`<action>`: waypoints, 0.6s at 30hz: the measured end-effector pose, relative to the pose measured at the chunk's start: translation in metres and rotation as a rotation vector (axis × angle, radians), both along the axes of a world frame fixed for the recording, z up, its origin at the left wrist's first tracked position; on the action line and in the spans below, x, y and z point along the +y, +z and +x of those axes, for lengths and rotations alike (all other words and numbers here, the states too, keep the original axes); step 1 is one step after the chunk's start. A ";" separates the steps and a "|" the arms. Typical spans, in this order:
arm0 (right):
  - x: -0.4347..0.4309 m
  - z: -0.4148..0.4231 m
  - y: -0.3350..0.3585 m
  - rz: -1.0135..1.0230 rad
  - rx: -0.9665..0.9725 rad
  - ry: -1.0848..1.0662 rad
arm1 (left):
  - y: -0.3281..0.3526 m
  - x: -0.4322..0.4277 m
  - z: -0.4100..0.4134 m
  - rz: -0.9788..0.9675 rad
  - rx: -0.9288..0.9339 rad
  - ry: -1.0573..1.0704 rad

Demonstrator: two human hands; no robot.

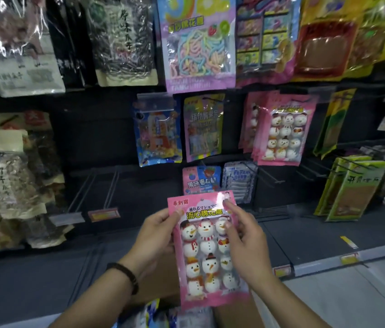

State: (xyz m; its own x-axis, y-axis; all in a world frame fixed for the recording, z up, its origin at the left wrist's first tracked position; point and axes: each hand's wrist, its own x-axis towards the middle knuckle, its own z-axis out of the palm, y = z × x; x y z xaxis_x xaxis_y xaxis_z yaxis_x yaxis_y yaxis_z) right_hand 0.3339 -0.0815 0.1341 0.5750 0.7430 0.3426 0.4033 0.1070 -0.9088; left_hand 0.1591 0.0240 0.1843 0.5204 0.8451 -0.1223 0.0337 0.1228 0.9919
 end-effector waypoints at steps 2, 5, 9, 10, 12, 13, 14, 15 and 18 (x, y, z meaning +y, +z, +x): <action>0.004 0.019 0.016 0.040 -0.004 -0.023 | 0.015 0.005 0.022 0.029 0.013 -0.009; 0.013 0.050 0.039 0.103 -0.041 -0.090 | 0.039 0.015 0.060 0.083 0.027 -0.039; 0.030 0.096 0.066 0.174 -0.107 -0.204 | 0.066 0.027 0.112 0.127 0.017 -0.070; 0.033 0.108 0.072 0.190 -0.118 -0.229 | 0.072 0.031 0.127 0.146 0.010 -0.073; 0.037 0.124 0.081 0.216 -0.147 -0.281 | 0.079 0.039 0.148 0.171 0.014 -0.078; 0.040 0.134 0.084 0.235 -0.158 -0.316 | 0.084 0.043 0.162 0.183 0.013 -0.091; 0.043 0.144 0.086 0.251 -0.162 -0.348 | 0.087 0.046 0.175 0.186 0.013 -0.107; 0.047 0.157 0.087 0.264 -0.158 -0.380 | 0.091 0.050 0.188 0.175 0.009 -0.124; 0.057 0.193 0.088 0.256 -0.130 -0.455 | 0.104 0.056 0.231 0.139 0.024 -0.171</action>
State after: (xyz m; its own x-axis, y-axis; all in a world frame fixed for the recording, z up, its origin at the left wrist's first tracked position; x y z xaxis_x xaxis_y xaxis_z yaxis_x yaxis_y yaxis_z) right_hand 0.5265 -0.0247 0.2224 0.7601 0.3122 0.5699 0.5681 0.1064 -0.8160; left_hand 0.3897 0.0802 0.2878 0.6561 0.7543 -0.0249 0.0662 -0.0246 0.9975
